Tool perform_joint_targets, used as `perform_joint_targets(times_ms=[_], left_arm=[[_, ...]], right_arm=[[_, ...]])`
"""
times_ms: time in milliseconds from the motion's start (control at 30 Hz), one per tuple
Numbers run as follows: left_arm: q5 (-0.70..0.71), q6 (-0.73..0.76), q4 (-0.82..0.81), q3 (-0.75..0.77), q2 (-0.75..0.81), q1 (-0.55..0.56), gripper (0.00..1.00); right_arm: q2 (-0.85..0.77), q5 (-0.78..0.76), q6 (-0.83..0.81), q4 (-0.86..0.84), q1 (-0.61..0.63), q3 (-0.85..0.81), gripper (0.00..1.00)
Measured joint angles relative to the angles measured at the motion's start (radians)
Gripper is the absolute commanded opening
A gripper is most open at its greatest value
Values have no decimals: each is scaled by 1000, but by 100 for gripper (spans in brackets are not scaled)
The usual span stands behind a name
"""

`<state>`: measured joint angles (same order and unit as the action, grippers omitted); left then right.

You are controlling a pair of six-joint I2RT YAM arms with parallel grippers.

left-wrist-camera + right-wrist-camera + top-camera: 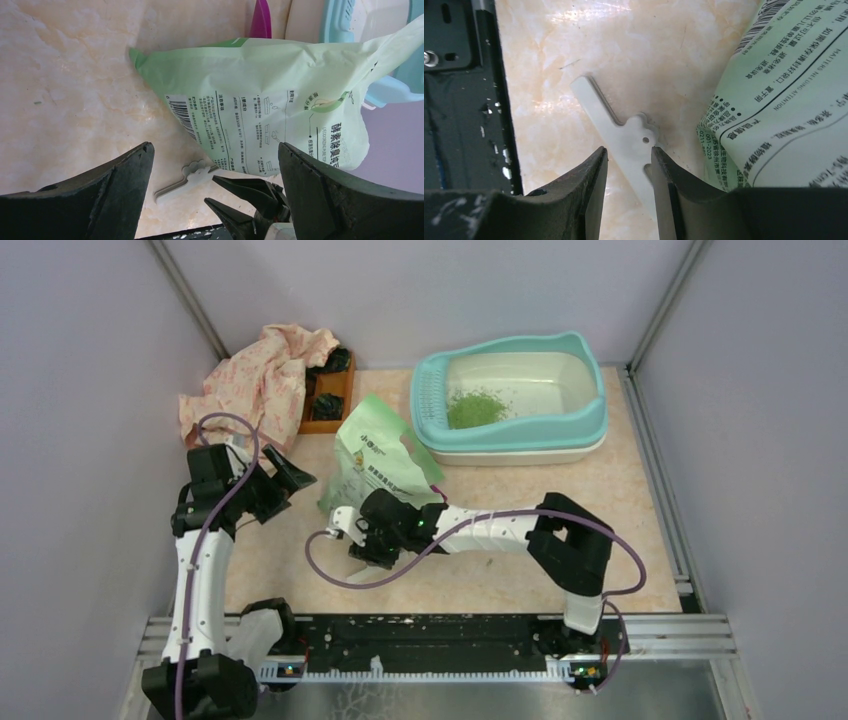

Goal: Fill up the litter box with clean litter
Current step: Pick up the clamp at the center of the board.

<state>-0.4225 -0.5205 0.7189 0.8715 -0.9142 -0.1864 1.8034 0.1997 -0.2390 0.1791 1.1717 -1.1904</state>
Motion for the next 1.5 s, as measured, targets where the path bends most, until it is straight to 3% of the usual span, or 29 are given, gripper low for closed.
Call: perform_joint_targets(times_ms=[767,833,933,1067,1300,1500], left_arm=[[-69,13,0,-1,6,-28,99],[-74,13,-1,-3,8,-29,99],[-80,14,0,-6,8,-29,99],[-87,14,-1,-6,8,-30,99],[-108,16,-1,-6,14,-33,99],[-174,13,-15,-6,25,-34,99]], right_arm=[[163,-41,-87,80,19,-122,38],[163,-41,-91,82,19,-122,32],[161,-42,-98,83,19,-122,14],[142,-34,-96,80,20,-128,0],[93,-24,-90,88,24,-99,0],[-43,-38,-64,143,24,-3,0]])
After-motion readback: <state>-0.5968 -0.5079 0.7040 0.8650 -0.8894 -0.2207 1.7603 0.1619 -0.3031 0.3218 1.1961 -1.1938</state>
